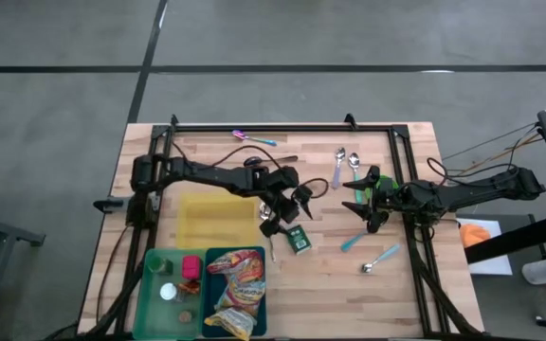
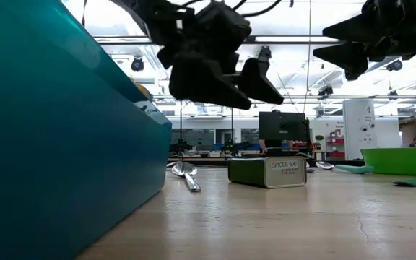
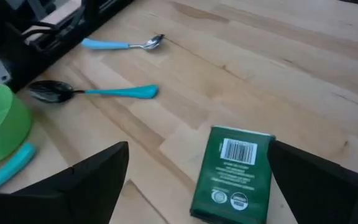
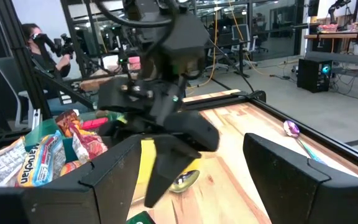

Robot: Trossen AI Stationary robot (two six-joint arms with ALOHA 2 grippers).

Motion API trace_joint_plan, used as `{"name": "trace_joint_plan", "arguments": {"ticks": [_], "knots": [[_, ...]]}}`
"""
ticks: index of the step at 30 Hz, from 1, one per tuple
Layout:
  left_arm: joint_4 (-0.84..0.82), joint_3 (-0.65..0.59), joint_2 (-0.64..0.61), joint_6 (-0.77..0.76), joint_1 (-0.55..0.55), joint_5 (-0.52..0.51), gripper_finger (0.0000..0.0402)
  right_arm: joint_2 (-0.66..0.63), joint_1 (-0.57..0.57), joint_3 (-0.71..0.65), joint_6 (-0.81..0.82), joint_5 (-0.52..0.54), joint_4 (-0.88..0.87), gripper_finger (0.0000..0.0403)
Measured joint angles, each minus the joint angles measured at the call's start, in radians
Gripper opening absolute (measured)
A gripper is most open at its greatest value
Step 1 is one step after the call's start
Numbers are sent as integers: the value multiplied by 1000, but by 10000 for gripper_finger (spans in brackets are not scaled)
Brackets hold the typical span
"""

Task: Pick & Place Food Item
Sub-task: Put the black spice can into the green bin

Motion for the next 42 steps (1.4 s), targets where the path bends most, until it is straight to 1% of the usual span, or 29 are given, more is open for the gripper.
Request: {"name": "trace_joint_plan", "arguments": {"ticks": [2, 5, 7, 13, 18, 25, 27, 30, 32, 36, 39, 42], "knots": [[25, -10, 0, -12, 9, 18, 382, 0, 0, 0, 0, 0, 0, 281], [62, -17, 0, -9, 17, 76, 382, 0, 0, 0, 0, 0, 0, 281], [81, -27, 0, 3, 18, 87, 381, 0, 0, 0, 0, 0, 0, 281], [78, -27, 0, 8, 17, 89, 381, 0, 0, 0, 0, 0, 0, 281], [76, -27, 0, 10, 18, 41, 381, 0, 0, 0, 0, 0, 0, 281], [68, -27, 0, -102, 16, 29, 381, 0, 0, 0, 0, 0, 0, 281], [73, -27, 0, -73, 16, 55, 381, 0, 0, 0, 0, 0, 0, 281], [75, -26, 0, 32, 19, 157, 381, 0, 0, 0, 0, 0, 0, 281], [74, -26, 0, 92, 22, 201, 381, 0, 0, 0, 0, 0, 0, 281], [73, -26, 6, 124, 39, 210, 381, 0, 0, 0, 0, 0, 0, 281], [72, -25, 32, 133, 52, 213, 381, 0, 0, 0, 0, 0, 0, 281], [70, -22, 69, 137, 60, 251, 381, 0, 0, 0, 0, 0, 0, 281]]}}
